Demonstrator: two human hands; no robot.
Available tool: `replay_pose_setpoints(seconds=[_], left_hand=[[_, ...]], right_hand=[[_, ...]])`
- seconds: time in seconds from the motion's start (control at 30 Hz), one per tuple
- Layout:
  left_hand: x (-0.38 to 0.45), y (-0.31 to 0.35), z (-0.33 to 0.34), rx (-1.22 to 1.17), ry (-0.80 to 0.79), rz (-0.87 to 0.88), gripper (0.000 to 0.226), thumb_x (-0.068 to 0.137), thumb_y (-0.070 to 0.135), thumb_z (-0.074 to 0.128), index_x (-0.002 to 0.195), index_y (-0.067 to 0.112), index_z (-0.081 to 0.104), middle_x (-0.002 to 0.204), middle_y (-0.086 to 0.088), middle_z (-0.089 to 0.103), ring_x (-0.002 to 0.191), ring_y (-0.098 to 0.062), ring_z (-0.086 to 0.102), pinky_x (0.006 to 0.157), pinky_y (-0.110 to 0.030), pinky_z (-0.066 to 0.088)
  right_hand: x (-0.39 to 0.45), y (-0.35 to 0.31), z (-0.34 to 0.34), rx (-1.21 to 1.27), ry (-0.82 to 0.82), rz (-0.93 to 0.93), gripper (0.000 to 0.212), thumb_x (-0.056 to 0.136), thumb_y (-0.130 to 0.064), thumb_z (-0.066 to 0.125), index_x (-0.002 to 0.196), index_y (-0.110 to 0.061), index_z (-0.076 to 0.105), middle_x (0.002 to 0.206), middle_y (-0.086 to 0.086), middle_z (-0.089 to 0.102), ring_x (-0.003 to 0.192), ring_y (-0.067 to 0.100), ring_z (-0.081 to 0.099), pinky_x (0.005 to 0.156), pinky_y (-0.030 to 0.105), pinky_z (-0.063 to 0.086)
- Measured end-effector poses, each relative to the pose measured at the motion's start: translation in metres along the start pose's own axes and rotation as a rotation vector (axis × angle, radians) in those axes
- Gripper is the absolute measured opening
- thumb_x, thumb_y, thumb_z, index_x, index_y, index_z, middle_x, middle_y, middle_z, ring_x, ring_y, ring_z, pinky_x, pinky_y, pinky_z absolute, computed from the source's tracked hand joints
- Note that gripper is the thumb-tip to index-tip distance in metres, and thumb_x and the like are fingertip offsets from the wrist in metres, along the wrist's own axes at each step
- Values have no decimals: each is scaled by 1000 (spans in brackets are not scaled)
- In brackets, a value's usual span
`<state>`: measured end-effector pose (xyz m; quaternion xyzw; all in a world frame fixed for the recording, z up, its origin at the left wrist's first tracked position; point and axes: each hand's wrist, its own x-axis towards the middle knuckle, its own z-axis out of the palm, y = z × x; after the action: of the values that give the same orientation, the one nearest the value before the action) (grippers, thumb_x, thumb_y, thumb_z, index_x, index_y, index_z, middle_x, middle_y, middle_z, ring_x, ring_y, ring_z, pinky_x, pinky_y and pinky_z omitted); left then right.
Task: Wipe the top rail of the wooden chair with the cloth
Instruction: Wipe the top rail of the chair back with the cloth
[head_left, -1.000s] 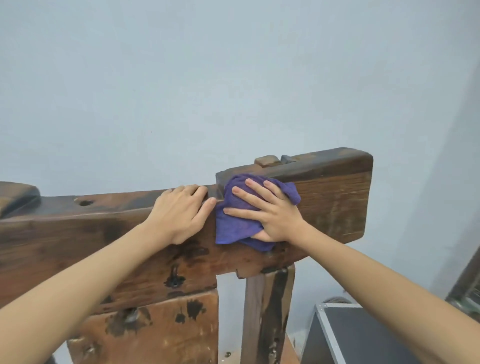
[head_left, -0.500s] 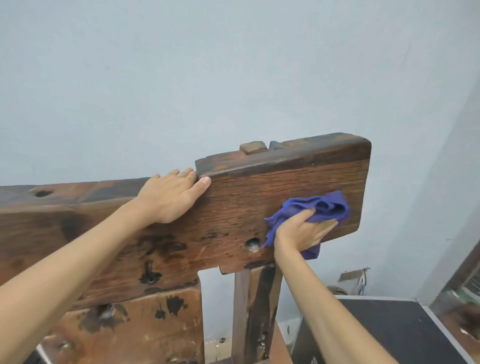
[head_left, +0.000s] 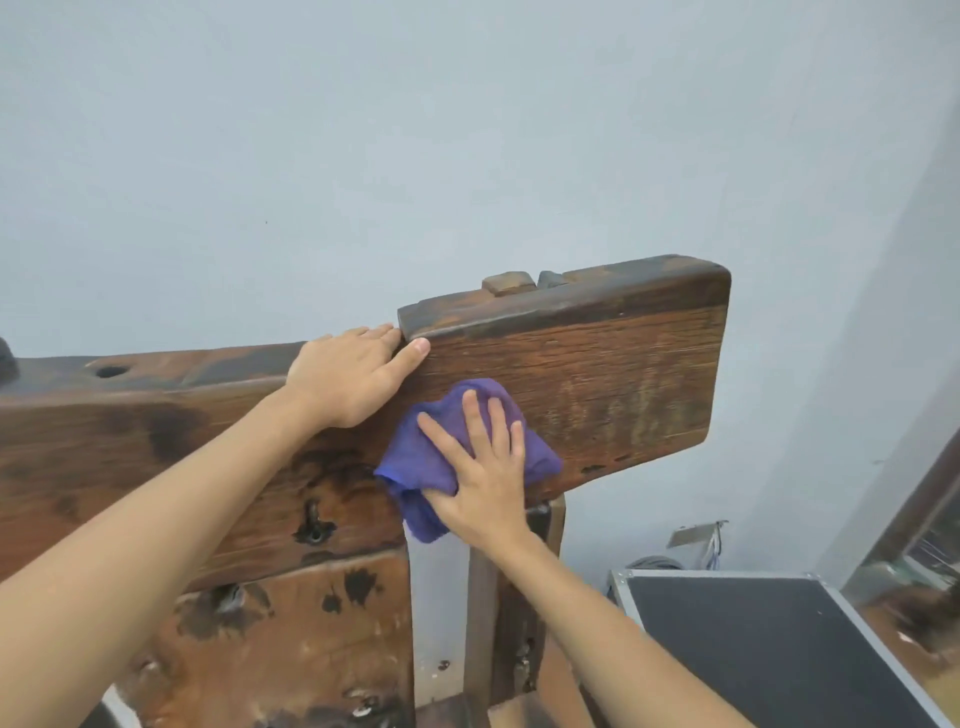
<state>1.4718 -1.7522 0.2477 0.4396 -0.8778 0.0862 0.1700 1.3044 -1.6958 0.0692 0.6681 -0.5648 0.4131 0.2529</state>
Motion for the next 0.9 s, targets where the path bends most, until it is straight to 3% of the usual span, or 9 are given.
replay_pose_setpoints(seconds=[0.1,0.23,0.33,0.43,0.6,0.7,0.8,0.83,0.9], left_hand=[[3,0,3,1,24,11,76,90,69,-1,110,21,54,123,0,63,119,-25,57,88,-42,43],[4,-1,8,31,80,34,65,93,66,1,97,23,50,113,1,66,108,-24,60,77,-38,37],[3,3,9,76,146,54,58,92,67,2,85,25,42,101,1,66,98,-23,62,69,-36,34],[2,3,10,110,172,55,62,91,70,3,83,24,43,95,2,66,94,-23,63,67,-35,32],[3,2,7,110,135,34,76,83,82,3,84,21,48,100,-1,68,97,-27,64,68,-38,37],[-3,7,3,71,88,-12,74,85,81,14,91,18,53,108,-3,68,106,-28,61,76,-42,43],[-25,13,6,113,149,7,71,90,67,24,122,12,57,130,-7,63,124,-26,56,95,-41,46],[-35,12,8,125,164,26,74,90,64,27,136,11,51,144,-9,55,135,-26,47,106,-42,40],[-61,14,16,67,212,123,75,91,59,34,149,10,41,159,-11,36,150,-27,27,119,-46,25]], right_hand=[[44,86,-53,-27,64,13,76,87,-52,60,156,-49,30,174,-6,4,160,23,2,126,52,4],[94,157,-102,132,427,708,79,90,-54,42,162,-28,26,173,9,13,160,30,11,128,55,11],[92,156,-93,390,720,1199,86,91,-59,36,162,-11,26,170,11,25,158,27,21,126,47,19],[67,103,-53,479,670,1487,73,104,-46,40,163,-7,21,171,14,21,158,30,16,127,47,16],[39,-16,-17,661,393,1622,69,109,-39,35,166,-13,6,174,7,5,160,28,8,123,50,18],[28,-50,-17,852,305,1746,60,109,-30,36,163,-8,21,169,14,26,149,36,35,121,49,30],[8,-67,-55,1326,282,1776,36,106,-42,42,119,-17,65,104,10,78,95,32,68,80,42,54],[0,-69,-70,1440,314,1698,37,106,-46,42,104,-19,67,83,6,80,82,29,70,68,37,53],[-18,-67,-99,1542,365,1566,44,106,-48,40,95,-18,70,78,7,79,71,28,74,63,33,57]])
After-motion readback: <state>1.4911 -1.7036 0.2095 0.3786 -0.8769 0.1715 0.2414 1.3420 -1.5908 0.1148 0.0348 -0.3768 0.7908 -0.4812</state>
